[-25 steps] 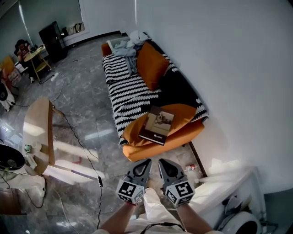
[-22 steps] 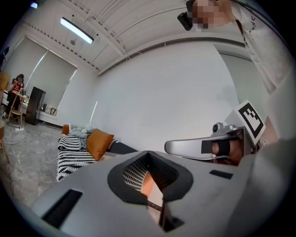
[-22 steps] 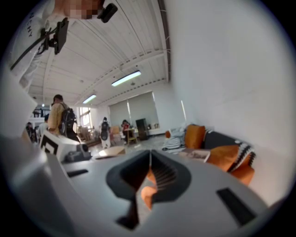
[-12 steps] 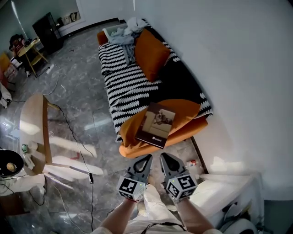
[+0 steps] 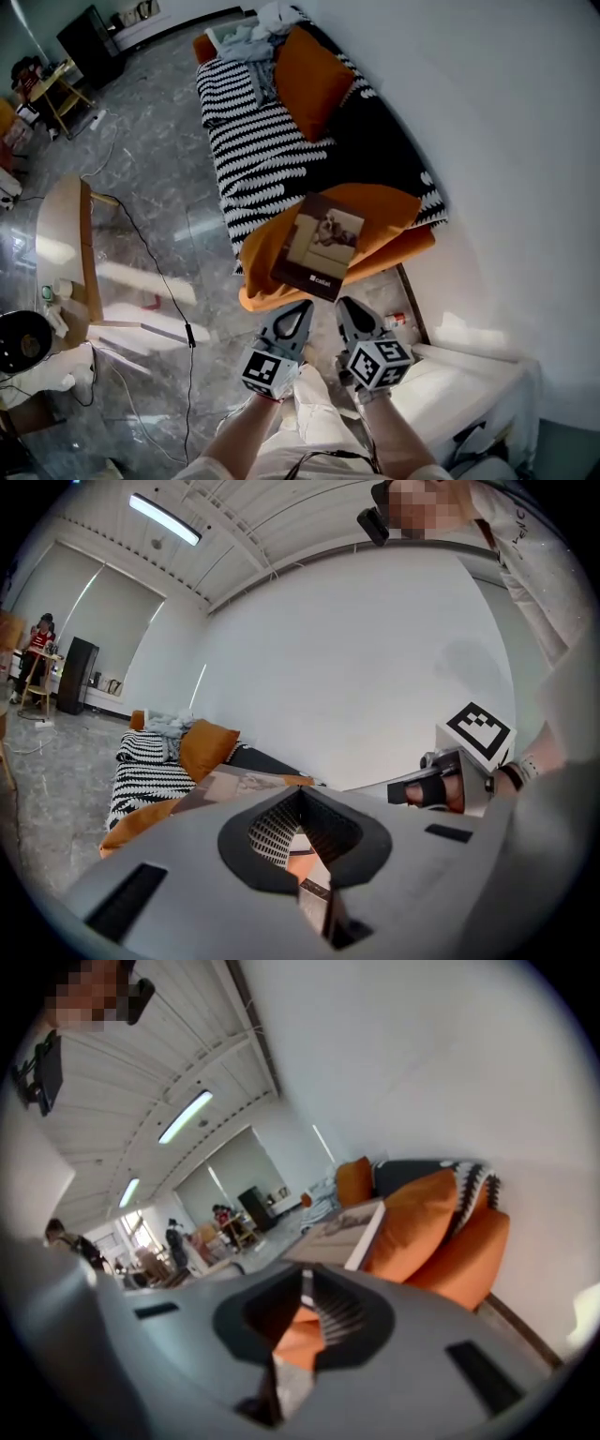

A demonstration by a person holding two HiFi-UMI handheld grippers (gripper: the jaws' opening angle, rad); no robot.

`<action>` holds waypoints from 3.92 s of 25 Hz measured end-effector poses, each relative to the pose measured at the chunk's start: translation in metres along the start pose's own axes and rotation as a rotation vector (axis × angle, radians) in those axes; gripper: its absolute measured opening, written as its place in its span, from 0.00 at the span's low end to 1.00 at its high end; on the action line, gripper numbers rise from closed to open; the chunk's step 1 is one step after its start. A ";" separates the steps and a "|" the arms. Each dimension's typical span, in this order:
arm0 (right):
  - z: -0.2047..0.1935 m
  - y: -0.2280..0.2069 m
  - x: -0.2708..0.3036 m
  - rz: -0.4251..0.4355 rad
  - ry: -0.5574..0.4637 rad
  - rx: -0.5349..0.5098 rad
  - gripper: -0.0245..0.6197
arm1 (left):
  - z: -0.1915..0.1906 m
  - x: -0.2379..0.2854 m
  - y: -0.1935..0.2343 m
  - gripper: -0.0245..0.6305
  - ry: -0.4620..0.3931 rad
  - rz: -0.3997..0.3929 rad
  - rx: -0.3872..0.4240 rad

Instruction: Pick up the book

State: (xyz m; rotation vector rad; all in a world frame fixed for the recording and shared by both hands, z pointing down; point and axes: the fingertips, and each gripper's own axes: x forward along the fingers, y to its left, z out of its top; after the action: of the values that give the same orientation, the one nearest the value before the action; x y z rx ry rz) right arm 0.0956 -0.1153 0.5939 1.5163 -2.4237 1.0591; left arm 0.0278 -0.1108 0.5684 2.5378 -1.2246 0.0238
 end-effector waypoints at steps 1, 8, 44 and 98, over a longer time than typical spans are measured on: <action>-0.001 -0.005 0.002 -0.001 0.009 0.030 0.07 | -0.002 0.002 0.001 0.07 0.003 0.002 0.002; -0.008 -0.023 0.016 0.038 0.070 0.197 0.19 | 0.002 0.017 0.007 0.07 0.016 0.033 -0.054; -0.030 -0.026 0.071 0.343 0.099 0.751 0.43 | -0.001 0.045 0.038 0.07 0.034 -0.052 -0.089; 0.071 0.000 0.056 0.448 -0.072 0.868 0.30 | 0.092 0.046 0.073 0.07 -0.047 -0.021 -0.021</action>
State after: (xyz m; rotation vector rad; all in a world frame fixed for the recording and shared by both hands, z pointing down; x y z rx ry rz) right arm 0.0869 -0.2001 0.5640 1.1430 -2.5422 2.4102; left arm -0.0104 -0.2154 0.5085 2.5459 -1.2094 -0.0529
